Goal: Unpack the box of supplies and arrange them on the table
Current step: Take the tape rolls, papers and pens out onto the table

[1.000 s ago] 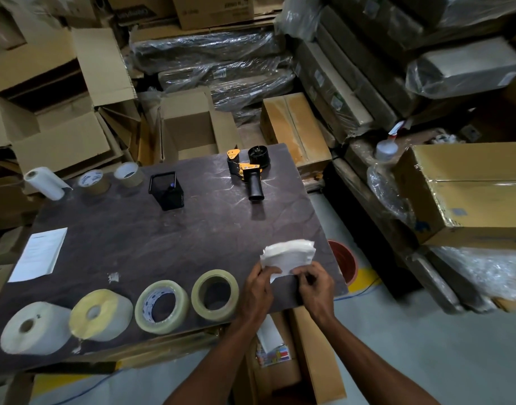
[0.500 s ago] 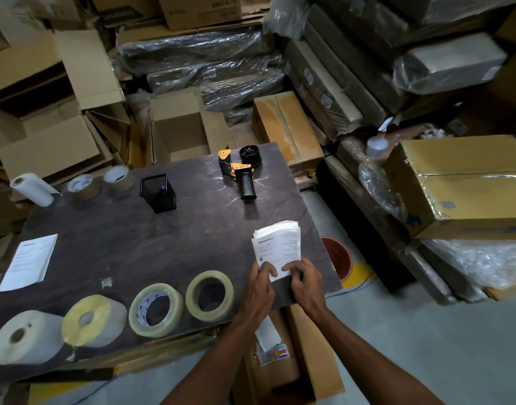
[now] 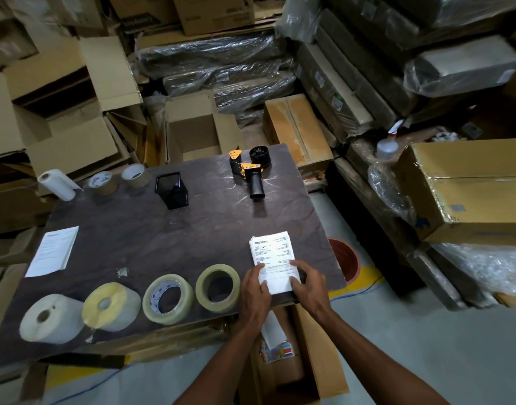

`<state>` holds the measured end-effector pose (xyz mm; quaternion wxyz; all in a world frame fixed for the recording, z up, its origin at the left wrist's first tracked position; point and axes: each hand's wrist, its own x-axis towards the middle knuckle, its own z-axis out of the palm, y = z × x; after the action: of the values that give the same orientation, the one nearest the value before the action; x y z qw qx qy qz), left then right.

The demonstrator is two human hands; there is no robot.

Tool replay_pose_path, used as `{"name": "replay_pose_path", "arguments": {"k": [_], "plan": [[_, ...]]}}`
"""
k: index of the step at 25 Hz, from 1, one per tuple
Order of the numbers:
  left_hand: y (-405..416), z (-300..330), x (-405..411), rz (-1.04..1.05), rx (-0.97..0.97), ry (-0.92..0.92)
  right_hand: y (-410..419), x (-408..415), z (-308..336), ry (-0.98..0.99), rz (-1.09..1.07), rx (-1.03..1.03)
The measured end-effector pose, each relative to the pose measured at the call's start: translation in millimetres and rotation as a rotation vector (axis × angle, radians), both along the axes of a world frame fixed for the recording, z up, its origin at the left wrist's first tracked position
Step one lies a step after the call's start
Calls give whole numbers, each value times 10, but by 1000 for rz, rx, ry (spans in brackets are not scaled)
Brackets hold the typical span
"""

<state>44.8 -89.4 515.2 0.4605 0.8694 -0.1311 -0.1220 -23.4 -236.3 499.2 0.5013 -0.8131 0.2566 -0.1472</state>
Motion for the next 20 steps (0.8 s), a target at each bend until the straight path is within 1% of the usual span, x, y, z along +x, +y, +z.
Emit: {"name": "replay_pose_path", "arguments": {"k": [4,11,17,20], "plan": [[0,75,-130,24,68,71,117,-9,15,41,5,15],[-36,152,-221,-14,239,112,193,5,-111,73,2,-11],[-29,204,-279,-16,244,144,186,17,-109,111,21,-27],[41,93,-280,7,236,140,177,10,-5,142,44,-48]]}}
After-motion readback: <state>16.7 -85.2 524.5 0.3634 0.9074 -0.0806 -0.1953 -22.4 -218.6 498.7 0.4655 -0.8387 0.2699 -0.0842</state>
